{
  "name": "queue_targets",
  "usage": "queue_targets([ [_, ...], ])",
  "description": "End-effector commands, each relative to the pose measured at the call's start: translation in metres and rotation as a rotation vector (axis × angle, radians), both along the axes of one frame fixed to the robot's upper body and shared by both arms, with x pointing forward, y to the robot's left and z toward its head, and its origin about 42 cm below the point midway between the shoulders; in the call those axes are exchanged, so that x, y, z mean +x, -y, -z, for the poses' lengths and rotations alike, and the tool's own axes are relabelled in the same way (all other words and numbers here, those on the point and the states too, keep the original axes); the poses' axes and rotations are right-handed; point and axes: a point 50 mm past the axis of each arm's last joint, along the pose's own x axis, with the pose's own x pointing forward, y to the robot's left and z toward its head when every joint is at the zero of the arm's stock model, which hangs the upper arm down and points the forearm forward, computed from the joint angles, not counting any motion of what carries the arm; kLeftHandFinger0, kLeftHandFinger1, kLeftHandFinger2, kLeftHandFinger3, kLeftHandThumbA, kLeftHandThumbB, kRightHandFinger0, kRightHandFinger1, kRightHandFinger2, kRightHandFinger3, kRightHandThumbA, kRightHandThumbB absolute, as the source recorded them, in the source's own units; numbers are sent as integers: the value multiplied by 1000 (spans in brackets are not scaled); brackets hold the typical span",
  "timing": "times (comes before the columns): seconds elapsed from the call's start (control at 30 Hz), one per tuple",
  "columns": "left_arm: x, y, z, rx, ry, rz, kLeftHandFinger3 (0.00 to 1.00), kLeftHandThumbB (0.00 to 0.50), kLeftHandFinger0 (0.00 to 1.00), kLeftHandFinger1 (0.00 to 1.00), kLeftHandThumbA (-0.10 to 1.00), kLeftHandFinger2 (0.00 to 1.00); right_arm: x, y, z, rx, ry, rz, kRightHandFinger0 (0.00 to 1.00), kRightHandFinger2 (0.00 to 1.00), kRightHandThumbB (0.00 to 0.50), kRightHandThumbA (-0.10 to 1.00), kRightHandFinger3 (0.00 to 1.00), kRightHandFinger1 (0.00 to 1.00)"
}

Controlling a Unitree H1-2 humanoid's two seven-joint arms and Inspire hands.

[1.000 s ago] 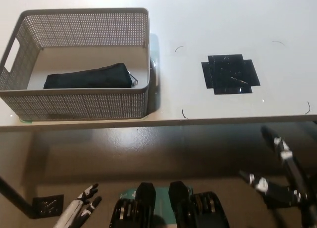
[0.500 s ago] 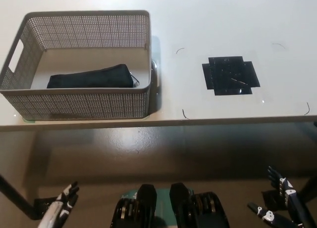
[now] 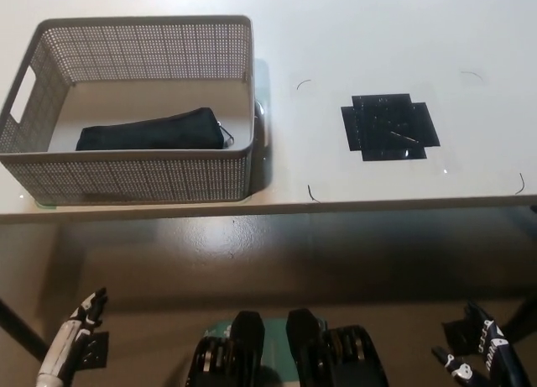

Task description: Use the right hand to pick up the pencil case on the right hand side and put it into a grey container on the left side

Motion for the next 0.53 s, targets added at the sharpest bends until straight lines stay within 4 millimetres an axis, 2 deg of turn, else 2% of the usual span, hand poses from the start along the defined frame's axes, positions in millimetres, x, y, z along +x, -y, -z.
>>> queue_targets([
  [0.0, 18, -4, -13, -14, 66, -3, 933, 500, 1000, 1000, 1000, 965, 19, 2, -15, 53, 126, 35, 1000, 1000, 365, 1000, 1000, 1000],
  [0.1, 24, -3, -16, -12, 72, 4, 935, 500, 1000, 1000, 1000, 966, 26, 0, -16, 82, 135, 37, 1000, 1000, 386, 1000, 1000, 1000],
  [0.33, 47, -4, -31, -15, 110, 13, 909, 500, 1000, 1000, 1000, 911, 48, -2, -26, 70, 167, 40, 1000, 1000, 366, 1000, 1000, 1000],
  [0.5, 63, -3, -41, -18, 133, 22, 934, 500, 1000, 1000, 1000, 910, 60, 1, -32, 57, 184, 39, 1000, 1000, 345, 1000, 1000, 1000],
])
